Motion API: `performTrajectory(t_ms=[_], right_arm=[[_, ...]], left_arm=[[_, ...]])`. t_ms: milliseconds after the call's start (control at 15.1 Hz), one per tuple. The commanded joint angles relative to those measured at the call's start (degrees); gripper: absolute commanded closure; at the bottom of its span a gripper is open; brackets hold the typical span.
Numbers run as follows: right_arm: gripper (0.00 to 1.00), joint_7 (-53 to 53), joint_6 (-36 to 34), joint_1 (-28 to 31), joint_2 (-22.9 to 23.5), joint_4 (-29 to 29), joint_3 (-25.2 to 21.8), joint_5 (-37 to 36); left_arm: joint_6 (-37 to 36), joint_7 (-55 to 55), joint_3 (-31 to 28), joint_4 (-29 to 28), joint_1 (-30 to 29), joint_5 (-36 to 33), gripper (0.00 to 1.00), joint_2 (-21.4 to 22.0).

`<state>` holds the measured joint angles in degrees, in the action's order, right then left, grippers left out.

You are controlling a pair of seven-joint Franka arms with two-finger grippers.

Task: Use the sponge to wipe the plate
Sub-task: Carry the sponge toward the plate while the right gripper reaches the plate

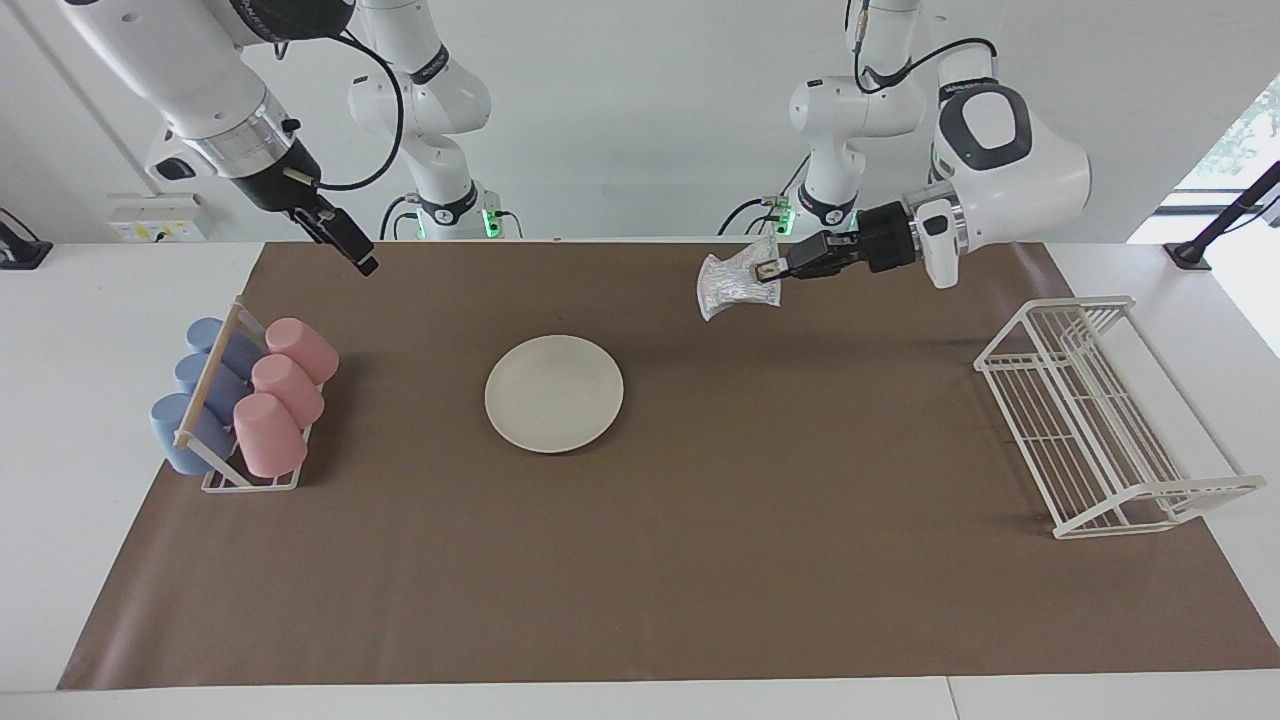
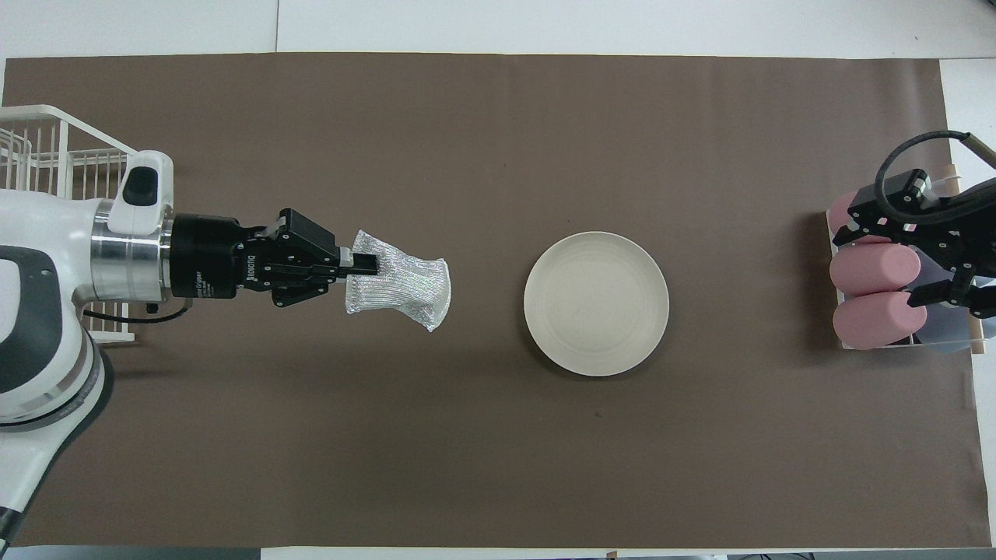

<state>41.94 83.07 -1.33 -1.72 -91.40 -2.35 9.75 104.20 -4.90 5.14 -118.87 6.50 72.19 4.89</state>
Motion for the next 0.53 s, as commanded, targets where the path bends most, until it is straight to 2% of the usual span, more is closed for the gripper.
performTrajectory(t_ms=[0, 132, 264, 462], right_arm=[[0.0, 7.77, 0.43, 0.1, -1.97, -2.82, -0.02, 3.76], [0.0, 15.06, 0.43, -0.25, -2.06, -2.82, 0.33, 6.5], [0.0, 25.77, 2.44, -3.4, -2.06, -2.82, 1.47, 8.52], [0.0, 39.4, 5.78, -8.85, -2.06, -3.52, 1.56, 9.5]], left_arm=[[4.16, 8.21, -0.75, -6.79, 4.29, 6.71, 1.0, 2.75], [5.31, 15.06, -0.75, -10.31, 6.23, 12.33, 1.0, 3.28], [6.45, 18.16, -0.75, -11.81, 8.95, 14.55, 1.0, 3.19], [6.81, 20.62, -0.66, -12.87, 9.93, 17.02, 1.0, 3.11]])
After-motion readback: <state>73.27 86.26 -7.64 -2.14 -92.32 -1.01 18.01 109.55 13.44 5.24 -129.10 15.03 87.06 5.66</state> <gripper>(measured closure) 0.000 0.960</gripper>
